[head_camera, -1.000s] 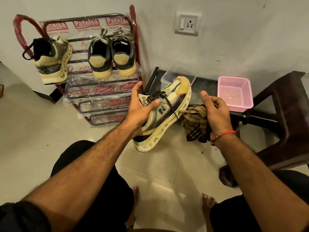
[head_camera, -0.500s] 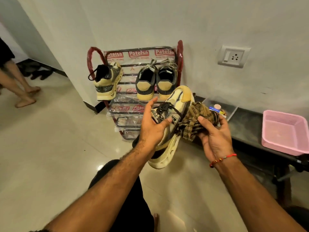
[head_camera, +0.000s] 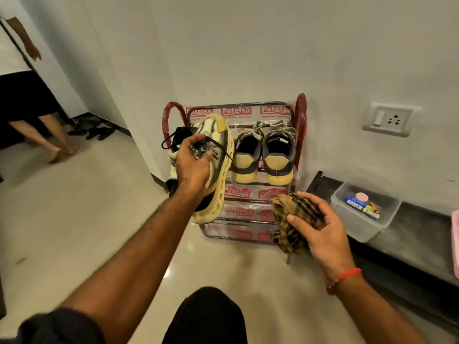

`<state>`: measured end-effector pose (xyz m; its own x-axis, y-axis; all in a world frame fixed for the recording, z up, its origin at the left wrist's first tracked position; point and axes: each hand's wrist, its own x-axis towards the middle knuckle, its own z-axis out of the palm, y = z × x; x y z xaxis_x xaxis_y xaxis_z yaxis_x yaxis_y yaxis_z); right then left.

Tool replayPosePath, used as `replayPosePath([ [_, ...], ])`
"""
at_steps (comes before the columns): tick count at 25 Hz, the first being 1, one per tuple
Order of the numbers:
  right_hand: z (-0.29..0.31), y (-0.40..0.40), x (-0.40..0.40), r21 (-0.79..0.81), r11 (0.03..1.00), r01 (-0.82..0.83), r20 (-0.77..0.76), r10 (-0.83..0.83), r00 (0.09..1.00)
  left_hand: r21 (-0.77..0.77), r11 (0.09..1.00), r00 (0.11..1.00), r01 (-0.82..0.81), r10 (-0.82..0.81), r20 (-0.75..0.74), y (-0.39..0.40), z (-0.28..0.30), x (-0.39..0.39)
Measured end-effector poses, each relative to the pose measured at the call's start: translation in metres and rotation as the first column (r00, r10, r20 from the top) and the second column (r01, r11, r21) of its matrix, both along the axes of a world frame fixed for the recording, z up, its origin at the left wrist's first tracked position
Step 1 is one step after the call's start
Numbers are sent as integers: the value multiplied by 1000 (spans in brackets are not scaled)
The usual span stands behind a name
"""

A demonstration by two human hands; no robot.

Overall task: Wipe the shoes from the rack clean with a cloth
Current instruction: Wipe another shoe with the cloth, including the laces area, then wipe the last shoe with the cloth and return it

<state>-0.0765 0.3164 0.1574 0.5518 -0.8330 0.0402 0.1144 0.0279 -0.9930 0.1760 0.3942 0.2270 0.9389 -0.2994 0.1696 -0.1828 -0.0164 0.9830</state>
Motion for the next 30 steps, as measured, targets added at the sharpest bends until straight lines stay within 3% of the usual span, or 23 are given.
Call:
replayPosePath([
  [9,-12,-20,17,21,999,34,40,-35,999,159,985,997,69,-63,-42,-112,0,97],
  [15,-19,-26,28,27,999,31,34,-32,999,548,821,979,162,-204,18,-145,-2,120],
  [17,-21,-25,31,24,999,23,29,-24,999,635,768,976,89,-194,99,-139,3,127],
  [20,-20,-23,32,16,999,32,47,-32,998,492,868,947,-70,-97,306,-102,7,142],
  [22,-19,-22,33,4,1000,29,64,-29,998,471,859,912,-201,-12,410,-68,3,155],
  [24,-20,-19,36,-10,1000,10,64,-9,998,607,769,920,-201,-65,387,-43,-5,170],
  [27,-22,-13,41,-24,999,-23,40,24,999,871,490,939,-34,-283,196,-28,-13,176],
  [29,-23,-11,42,-24,999,-26,32,27,999,949,313,914,-48,-368,168,-30,-18,177],
  [30,-23,-11,42,-21,999,-24,36,25,999,950,303,905,-73,-380,191,-32,-20,176],
])
